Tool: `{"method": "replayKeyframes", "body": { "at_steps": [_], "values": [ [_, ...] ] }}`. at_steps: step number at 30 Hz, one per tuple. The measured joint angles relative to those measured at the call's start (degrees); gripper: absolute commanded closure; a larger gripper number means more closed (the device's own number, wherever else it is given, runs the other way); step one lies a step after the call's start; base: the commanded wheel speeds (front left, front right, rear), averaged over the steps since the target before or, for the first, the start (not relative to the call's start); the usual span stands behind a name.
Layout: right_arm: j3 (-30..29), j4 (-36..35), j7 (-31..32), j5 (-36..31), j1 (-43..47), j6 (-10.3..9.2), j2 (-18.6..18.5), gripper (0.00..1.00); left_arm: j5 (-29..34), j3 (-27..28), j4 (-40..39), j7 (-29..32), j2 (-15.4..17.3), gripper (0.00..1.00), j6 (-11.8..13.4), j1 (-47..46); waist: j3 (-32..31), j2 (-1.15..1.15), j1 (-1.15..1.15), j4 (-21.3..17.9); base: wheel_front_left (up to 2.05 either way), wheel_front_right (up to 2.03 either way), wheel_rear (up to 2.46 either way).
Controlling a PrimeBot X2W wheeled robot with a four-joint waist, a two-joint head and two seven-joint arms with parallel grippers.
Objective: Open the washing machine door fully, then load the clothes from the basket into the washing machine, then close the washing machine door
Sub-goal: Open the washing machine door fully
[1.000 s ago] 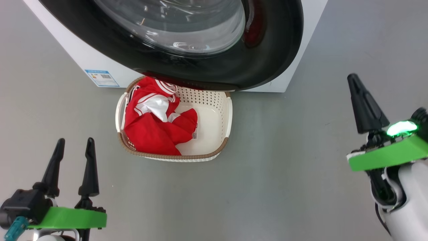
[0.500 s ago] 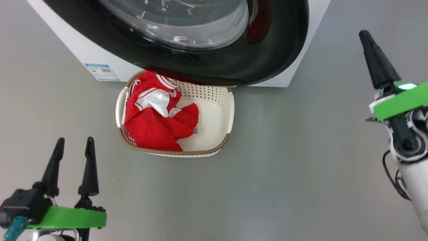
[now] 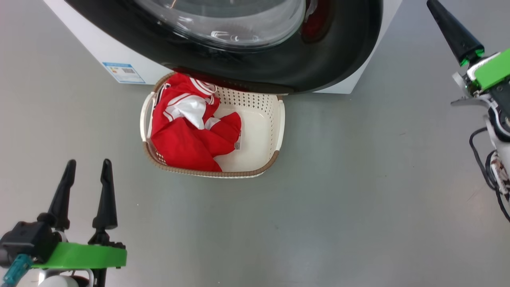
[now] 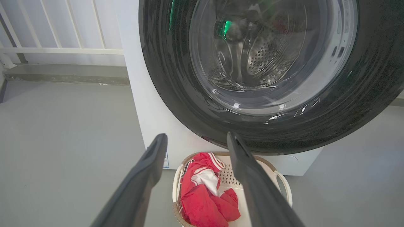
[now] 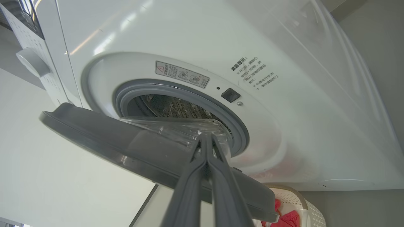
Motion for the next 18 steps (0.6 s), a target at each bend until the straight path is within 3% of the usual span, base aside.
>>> {"method": "replayKeyframes", "body": {
  "at_steps": [18],
  "values": [
    [1.2,10.5,10.9,5.4,-11.1,0.00,1.8,1.00,0.0,-0.2,-0.1,0.0,-0.2,0.00,0.0,-1.9,2.6,0.00,0.00,1.8,0.00,0.00,0.00]
  ]
}}
